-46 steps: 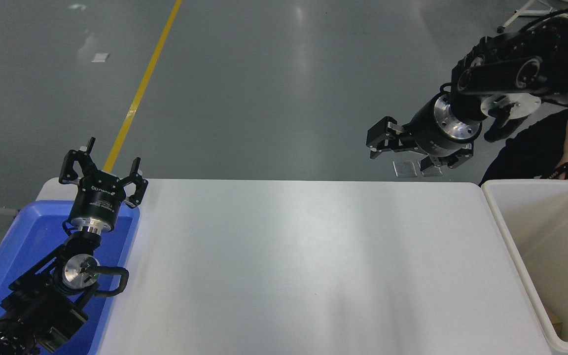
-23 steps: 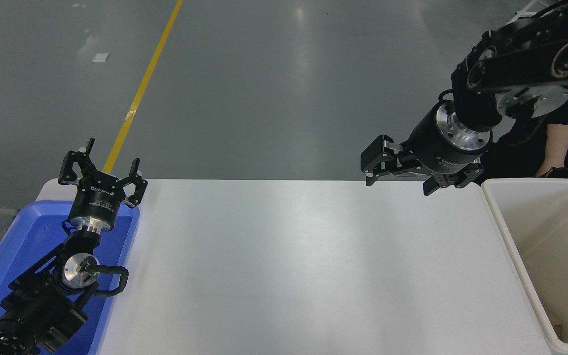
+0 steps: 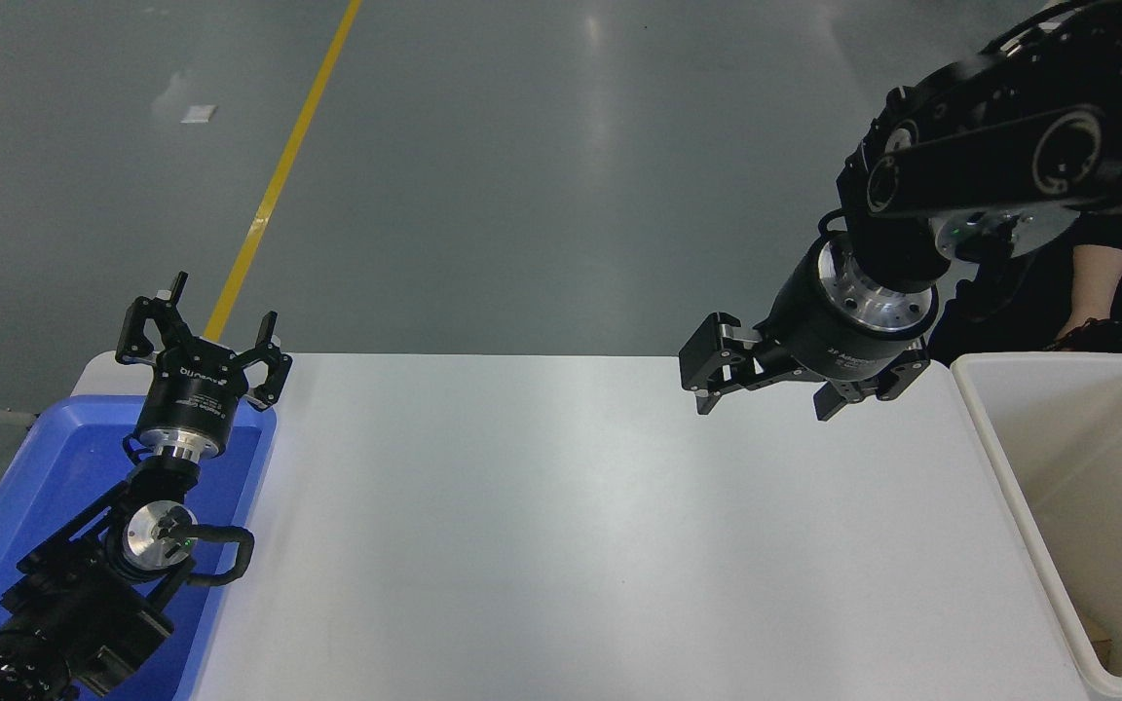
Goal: Pick up paper ball place in dustbin
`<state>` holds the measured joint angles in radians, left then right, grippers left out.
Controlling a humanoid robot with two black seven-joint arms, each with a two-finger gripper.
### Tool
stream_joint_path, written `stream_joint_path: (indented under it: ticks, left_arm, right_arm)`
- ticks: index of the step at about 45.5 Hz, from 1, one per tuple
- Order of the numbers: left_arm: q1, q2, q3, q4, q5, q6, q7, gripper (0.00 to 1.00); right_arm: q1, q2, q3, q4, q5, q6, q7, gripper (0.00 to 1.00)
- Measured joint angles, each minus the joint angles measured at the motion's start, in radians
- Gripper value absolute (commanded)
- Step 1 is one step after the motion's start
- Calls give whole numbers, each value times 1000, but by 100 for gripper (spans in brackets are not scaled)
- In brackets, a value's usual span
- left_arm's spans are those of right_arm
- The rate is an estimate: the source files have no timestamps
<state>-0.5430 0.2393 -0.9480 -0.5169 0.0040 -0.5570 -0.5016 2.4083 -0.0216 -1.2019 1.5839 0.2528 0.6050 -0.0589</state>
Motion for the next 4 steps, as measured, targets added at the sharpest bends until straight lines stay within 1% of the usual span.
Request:
stream_joint_path:
  ticks: [4]
  left_arm:
    - [0, 0, 0, 0, 0, 0, 0, 98]
  right_arm:
    - [0, 3, 1, 1, 1, 0, 0, 100]
